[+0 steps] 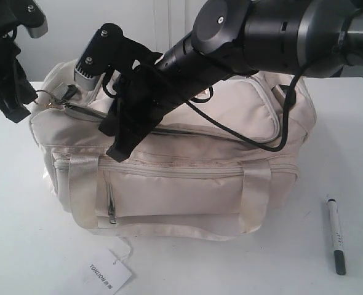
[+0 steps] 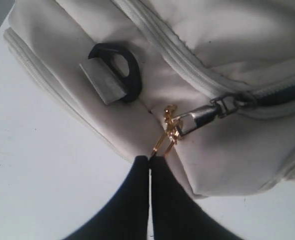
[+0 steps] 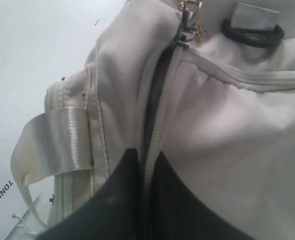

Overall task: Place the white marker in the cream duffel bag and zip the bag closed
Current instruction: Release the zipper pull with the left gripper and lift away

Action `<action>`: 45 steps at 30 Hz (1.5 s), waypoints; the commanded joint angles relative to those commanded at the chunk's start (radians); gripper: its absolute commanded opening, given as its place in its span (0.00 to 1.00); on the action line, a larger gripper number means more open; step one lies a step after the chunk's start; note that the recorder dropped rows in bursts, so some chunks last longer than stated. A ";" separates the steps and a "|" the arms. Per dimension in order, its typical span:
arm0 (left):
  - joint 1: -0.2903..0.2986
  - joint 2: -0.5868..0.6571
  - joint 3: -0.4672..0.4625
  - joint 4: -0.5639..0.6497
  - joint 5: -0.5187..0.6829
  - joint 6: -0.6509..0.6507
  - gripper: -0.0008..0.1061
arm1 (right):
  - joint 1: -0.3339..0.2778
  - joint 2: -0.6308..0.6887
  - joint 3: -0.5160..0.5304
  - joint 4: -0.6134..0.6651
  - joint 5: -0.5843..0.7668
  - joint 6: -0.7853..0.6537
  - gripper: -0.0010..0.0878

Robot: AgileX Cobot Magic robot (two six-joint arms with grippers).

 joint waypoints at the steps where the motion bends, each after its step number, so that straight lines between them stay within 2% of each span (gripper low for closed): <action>1: 0.000 0.000 0.000 -0.005 0.000 0.000 0.01 | 0.000 0.000 0.000 0.000 0.000 0.000 0.08; 12: -0.002 0.000 0.000 -0.023 0.000 0.007 0.02 | 0.000 0.000 0.000 0.000 0.000 0.000 0.08; 14: -0.002 0.000 0.000 -0.028 0.000 0.009 0.08 | 0.000 0.000 0.000 0.000 0.000 0.000 0.08; 19: -0.002 0.000 0.000 -0.033 0.000 0.009 0.33 | 0.000 0.000 0.000 0.000 0.000 0.000 0.08; 23: -0.002 -0.003 0.000 -0.034 0.000 0.009 0.43 | 0.000 0.000 0.000 0.000 0.000 0.000 0.09; 26: -0.002 -0.018 0.000 -0.034 0.000 0.009 0.44 | 0.000 0.000 0.000 0.000 0.000 0.000 0.16; 34: -0.002 -0.070 0.000 -0.072 0.015 0.005 0.44 | 0.000 0.000 0.000 0.000 0.000 0.000 0.43; 38: -0.002 -0.087 0.000 -0.074 0.030 0.005 0.44 | 0.000 -0.011 0.000 0.000 0.000 0.013 0.46; 45: -0.002 -0.093 0.000 -0.095 0.038 0.005 0.43 | -0.002 -0.060 0.000 -0.017 0.036 0.135 0.45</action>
